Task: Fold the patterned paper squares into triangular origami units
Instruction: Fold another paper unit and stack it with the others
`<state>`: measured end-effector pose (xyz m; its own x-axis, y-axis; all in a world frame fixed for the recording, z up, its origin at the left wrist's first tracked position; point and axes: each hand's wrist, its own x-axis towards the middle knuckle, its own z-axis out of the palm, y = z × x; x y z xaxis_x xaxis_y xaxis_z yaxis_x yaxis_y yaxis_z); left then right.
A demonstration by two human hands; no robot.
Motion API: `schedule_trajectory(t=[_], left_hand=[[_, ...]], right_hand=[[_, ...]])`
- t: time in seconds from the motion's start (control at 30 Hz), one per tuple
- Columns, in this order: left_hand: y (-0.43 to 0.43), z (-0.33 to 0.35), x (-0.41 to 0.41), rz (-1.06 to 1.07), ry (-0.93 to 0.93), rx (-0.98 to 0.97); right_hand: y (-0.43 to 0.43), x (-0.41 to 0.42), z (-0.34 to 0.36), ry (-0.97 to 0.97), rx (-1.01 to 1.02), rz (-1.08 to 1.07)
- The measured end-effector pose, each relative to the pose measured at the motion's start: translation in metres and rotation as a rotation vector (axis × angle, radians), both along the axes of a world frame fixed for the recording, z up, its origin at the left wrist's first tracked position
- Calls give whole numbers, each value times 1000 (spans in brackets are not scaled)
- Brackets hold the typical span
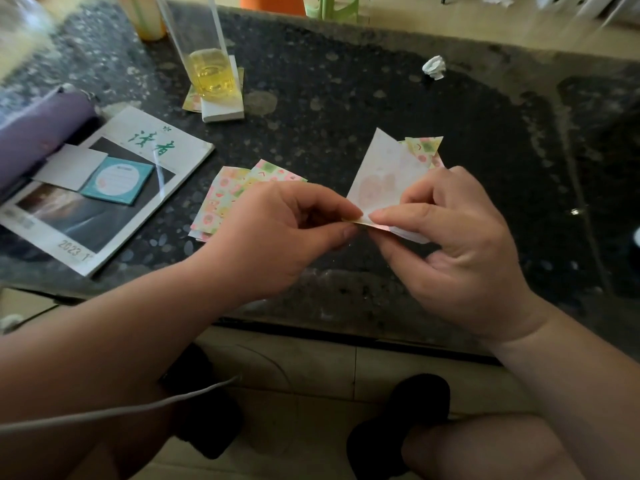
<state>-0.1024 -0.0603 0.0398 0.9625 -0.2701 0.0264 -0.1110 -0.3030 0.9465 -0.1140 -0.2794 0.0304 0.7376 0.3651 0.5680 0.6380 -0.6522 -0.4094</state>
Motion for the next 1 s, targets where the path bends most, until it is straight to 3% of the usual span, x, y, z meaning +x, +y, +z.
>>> schedule_trajectory(t=[0.2, 0.53, 0.8, 0.87, 0.93, 1.0], left_hand=[[1, 9, -2, -16, -24, -115], [2, 5, -1, 43, -162, 13], [-4, 9, -4, 134, 88, -207], [-6, 9, -4, 153, 164, -266], [-6, 9, -2, 163, 233, -310], [-5, 8, 1, 177, 295, -347]], right_hand=[[-1, -3, 4, 93, 79, 17], [6, -6, 7, 152, 160, -6], [12, -4, 4, 184, 296, -185], [17, -3, 6, 359, 477, -277], [22, -1, 11, 673, 819, -259], [22, 2, 13, 888, 977, -224]])
